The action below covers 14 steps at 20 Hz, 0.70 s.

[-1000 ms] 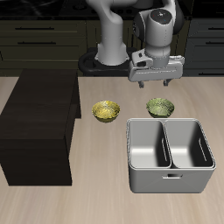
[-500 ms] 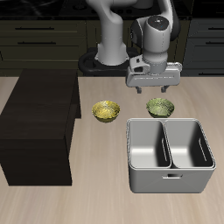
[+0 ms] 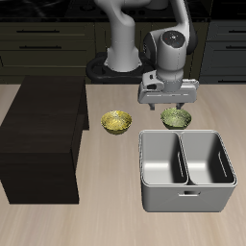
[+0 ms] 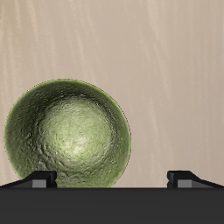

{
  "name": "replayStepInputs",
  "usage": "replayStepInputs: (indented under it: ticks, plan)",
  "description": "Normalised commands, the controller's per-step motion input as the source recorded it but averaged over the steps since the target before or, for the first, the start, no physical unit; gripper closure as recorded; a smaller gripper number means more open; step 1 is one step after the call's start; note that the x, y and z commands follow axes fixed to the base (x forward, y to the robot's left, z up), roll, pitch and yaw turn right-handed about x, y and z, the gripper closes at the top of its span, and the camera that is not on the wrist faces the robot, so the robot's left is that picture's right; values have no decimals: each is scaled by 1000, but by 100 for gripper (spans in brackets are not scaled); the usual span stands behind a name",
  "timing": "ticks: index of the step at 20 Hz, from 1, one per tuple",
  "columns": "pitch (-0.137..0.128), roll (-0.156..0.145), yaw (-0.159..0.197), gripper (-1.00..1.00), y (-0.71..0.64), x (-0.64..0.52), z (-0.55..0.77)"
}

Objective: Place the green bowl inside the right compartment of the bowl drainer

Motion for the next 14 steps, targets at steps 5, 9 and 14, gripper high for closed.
replayStepInputs:
  ticks: [5,9,14]
  plan:
    - [55,23,-15,-100,110,-99,-272]
    - [27,14,-11,-100,24,-91,-108]
    - [25,4,-9,-100,-68,-9,-117]
